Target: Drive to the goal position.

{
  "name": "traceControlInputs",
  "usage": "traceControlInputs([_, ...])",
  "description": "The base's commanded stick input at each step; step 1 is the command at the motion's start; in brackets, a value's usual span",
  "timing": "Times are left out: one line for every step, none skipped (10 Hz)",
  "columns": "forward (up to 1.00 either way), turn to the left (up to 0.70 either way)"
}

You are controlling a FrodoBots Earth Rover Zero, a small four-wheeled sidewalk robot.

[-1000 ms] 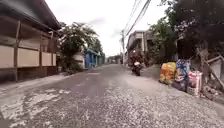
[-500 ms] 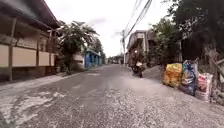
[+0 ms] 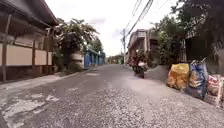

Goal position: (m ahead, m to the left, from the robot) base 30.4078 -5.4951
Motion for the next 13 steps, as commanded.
traceControlInputs([0.50, 0.00])
traceControlInputs([0.50, 0.00])
traceControlInputs([0.50, 0.00])
traceControlInputs([0.50, 0.00])
traceControlInputs([0.50, 0.00])
traceControlInputs([0.50, 0.00])
traceControlInputs([0.50, 0.00])
traceControlInputs([0.50, 0.00])
traceControlInputs([0.50, 0.00])
traceControlInputs([0.50, 0.00])
traceControlInputs([0.50, 0.00])
traceControlInputs([0.50, 0.00])
traceControlInputs([0.50, 0.00])
